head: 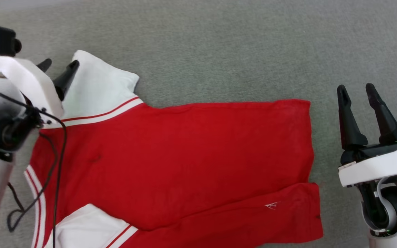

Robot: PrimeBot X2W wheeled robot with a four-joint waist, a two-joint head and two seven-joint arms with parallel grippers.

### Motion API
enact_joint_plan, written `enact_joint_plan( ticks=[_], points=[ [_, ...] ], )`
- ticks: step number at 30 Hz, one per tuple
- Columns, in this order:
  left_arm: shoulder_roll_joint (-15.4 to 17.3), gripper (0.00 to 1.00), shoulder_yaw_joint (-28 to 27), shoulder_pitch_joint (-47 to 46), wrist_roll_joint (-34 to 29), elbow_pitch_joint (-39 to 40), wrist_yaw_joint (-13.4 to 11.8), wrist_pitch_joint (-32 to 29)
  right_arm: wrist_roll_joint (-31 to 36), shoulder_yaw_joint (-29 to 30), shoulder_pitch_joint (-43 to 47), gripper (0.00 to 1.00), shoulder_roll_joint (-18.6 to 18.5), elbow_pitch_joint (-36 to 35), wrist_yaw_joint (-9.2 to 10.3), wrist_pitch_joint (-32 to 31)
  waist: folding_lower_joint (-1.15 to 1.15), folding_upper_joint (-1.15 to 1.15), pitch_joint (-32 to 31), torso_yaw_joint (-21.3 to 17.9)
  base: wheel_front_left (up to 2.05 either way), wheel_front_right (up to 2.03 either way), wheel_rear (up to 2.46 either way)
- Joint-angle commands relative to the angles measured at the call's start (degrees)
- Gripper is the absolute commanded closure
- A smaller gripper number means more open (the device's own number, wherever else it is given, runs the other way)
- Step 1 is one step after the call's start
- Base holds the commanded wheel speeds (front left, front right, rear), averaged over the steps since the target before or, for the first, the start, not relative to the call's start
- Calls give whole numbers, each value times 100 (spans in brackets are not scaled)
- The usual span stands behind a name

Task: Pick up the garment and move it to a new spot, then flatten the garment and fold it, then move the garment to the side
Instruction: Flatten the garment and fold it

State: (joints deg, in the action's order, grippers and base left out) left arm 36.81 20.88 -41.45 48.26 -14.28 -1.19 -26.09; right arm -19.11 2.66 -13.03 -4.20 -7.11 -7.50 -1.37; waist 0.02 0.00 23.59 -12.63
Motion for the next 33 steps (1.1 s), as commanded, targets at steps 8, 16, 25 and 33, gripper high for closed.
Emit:
enact_joint_plan(
  ticks=[8,16,25,33],
  points=[
    [262,0,174,-796,241,-744,60,-1308,-211,-116,-128,0,98,229,3,192,-2,0,472,-551,0,0,0],
    [319,78,556,-835,295,-1281,-91,-2422,-414,-172,-150,0,123,502,4,289,-2,0,631,-762,0,0,0],
    [134,100,548,-898,206,-1283,-113,-2063,-957,-161,-478,0,-162,1247,4,-781,-2,0,407,-627,0,0,0],
    [-234,100,599,-1382,69,-1175,3,-1590,-1249,-379,-1073,0,-751,1912,3,-2367,-2,0,141,-36,0,0,0]
  ],
)
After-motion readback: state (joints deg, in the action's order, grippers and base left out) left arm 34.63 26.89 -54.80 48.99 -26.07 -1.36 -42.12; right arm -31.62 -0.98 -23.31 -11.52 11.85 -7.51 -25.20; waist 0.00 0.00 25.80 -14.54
